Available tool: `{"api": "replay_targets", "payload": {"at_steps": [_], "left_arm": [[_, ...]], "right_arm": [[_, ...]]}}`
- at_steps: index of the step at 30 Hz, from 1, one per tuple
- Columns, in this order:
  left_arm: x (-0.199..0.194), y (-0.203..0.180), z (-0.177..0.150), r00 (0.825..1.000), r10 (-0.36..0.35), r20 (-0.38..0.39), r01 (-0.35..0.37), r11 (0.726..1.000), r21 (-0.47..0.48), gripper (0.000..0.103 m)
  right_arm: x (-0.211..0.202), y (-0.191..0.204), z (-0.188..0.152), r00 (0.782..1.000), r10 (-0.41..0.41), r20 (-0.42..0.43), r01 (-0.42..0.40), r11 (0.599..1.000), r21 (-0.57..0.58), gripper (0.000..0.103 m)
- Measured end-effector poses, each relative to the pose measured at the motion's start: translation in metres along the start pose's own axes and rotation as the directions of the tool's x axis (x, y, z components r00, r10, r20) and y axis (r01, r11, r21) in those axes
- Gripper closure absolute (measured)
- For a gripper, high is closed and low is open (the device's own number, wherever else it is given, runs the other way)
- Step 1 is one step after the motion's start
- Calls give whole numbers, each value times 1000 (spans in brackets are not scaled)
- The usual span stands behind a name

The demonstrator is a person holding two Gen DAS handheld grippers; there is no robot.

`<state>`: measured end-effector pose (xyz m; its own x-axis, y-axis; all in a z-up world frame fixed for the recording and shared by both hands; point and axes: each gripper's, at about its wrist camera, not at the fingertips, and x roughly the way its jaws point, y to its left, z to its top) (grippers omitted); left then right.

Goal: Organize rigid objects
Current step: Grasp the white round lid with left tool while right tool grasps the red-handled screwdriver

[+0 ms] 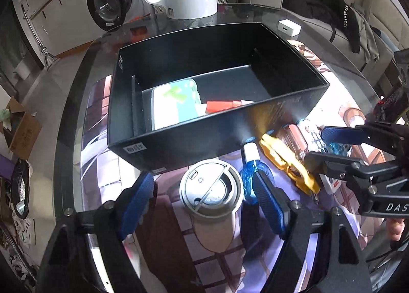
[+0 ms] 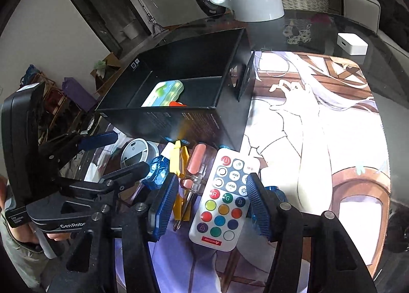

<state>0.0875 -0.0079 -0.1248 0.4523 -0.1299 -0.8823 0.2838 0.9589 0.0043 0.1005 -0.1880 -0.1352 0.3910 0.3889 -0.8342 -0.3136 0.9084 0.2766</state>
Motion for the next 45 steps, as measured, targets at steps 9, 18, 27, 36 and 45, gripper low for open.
{"api": "replay_targets", "payload": {"at_steps": [9,18,27,36,45], "left_arm": [[-1,8,1,1000,16,2,-16,1000,-16,30],[0,1,2,999,37,16,-37,999,10,29],[-3,-12,3,1000,16,13,-16,998,61,60],[-3,2,0,999,23,29,-24,999,30,37],[12,-3,-1,998,57,-5,-56,997,53,30]], "right_arm": [[-7,1,0,998,-57,-6,57,998,-29,45],[-13,-9,3,995,-105,2,105,994,-24,45],[-8,-1,-5,998,-64,-16,64,998,-27,45],[-10,13,4,998,-63,30,64,997,-50,45],[13,26,18,997,-75,-13,74,993,-93,58]]}}
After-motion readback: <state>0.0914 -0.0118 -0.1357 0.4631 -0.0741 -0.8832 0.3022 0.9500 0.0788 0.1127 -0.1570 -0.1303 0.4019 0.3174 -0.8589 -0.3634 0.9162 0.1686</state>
